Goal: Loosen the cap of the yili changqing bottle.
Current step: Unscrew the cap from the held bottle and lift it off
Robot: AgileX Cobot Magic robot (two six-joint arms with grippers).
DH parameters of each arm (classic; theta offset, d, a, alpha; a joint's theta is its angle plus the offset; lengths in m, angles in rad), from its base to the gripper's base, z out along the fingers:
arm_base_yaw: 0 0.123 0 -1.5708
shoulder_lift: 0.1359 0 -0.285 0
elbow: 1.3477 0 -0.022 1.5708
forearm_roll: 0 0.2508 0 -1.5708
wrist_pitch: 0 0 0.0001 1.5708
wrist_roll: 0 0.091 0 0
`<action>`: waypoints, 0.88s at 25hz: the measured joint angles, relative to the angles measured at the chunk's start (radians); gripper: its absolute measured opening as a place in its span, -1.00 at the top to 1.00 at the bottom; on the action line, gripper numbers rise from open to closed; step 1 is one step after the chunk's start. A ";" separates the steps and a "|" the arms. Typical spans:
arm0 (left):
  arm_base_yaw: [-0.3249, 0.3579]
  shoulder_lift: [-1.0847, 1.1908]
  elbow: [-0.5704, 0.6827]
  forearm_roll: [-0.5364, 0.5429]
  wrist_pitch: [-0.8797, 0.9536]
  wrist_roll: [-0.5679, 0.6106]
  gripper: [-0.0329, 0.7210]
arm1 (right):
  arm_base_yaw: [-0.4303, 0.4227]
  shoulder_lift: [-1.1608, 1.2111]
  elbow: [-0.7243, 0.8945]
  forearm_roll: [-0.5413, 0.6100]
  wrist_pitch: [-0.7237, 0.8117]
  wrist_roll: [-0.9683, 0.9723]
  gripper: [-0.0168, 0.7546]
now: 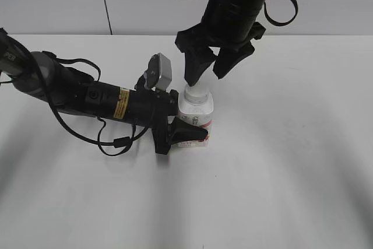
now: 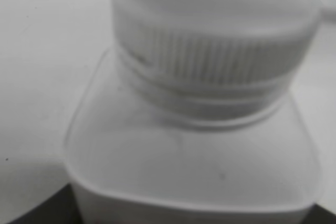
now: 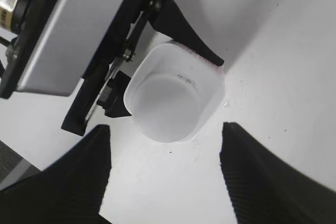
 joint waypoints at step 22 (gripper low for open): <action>0.000 0.000 0.000 -0.002 0.000 -0.001 -0.13 | 0.000 0.033 0.000 0.012 -0.003 0.276 -0.38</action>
